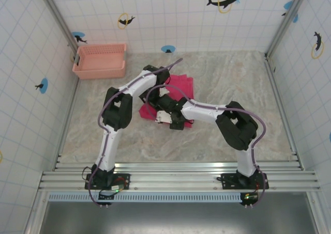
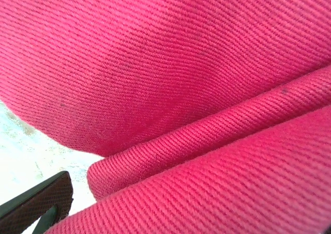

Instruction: Roll up the long pants

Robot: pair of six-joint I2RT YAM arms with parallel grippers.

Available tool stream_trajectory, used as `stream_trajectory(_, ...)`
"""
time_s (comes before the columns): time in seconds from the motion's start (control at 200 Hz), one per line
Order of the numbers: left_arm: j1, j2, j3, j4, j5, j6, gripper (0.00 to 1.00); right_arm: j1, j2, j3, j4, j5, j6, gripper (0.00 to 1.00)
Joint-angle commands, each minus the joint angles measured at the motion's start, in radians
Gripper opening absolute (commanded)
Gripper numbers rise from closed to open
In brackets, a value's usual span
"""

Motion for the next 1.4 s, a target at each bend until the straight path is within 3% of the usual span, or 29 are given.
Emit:
stream_trajectory(0.0,-0.004,-0.015,-0.04,-0.03,-0.005,0.031,0.97,-0.047,0.007,-0.011,-0.065,-0.166,0.051,0.09)
stream_trajectory(0.15,0.024,-0.049,-0.039,-0.04,-0.001,0.046,0.97,-0.059,-0.019,-0.007,-0.11,-0.318,0.065,0.05)
stream_trajectory(0.285,0.08,-0.1,-0.017,-0.076,-0.003,0.061,0.97,-0.079,0.005,0.094,-0.256,-0.554,0.068,0.06)
stream_trajectory(0.49,0.162,-0.229,-0.003,-0.119,-0.094,0.081,0.97,-0.099,0.034,0.167,-0.384,-0.802,0.106,0.06)
stream_trajectory(0.56,0.177,-0.279,-0.02,-0.117,-0.127,0.08,0.97,-0.129,0.055,0.185,-0.436,-0.933,0.12,0.06)
stream_trajectory(0.671,0.18,-0.338,-0.057,-0.115,-0.175,0.087,0.97,-0.189,0.07,0.189,-0.472,-1.238,0.161,0.06)
stream_trajectory(0.816,0.179,-0.364,-0.084,-0.122,-0.166,0.086,0.97,-0.272,0.104,0.184,-0.409,-1.477,0.277,0.07)
stream_trajectory(1.056,0.17,-0.342,-0.076,-0.142,-0.118,0.086,0.97,-0.351,0.22,0.273,-0.398,-1.495,0.382,0.09)
stream_trajectory(1.321,0.115,-0.31,-0.01,-0.168,-0.098,0.057,0.97,-0.469,0.274,0.304,-0.383,-1.35,0.426,0.07)
stream_trajectory(1.396,0.094,-0.292,0.018,-0.173,-0.087,0.04,0.97,-0.51,0.264,0.289,-0.282,-1.296,0.53,0.07)
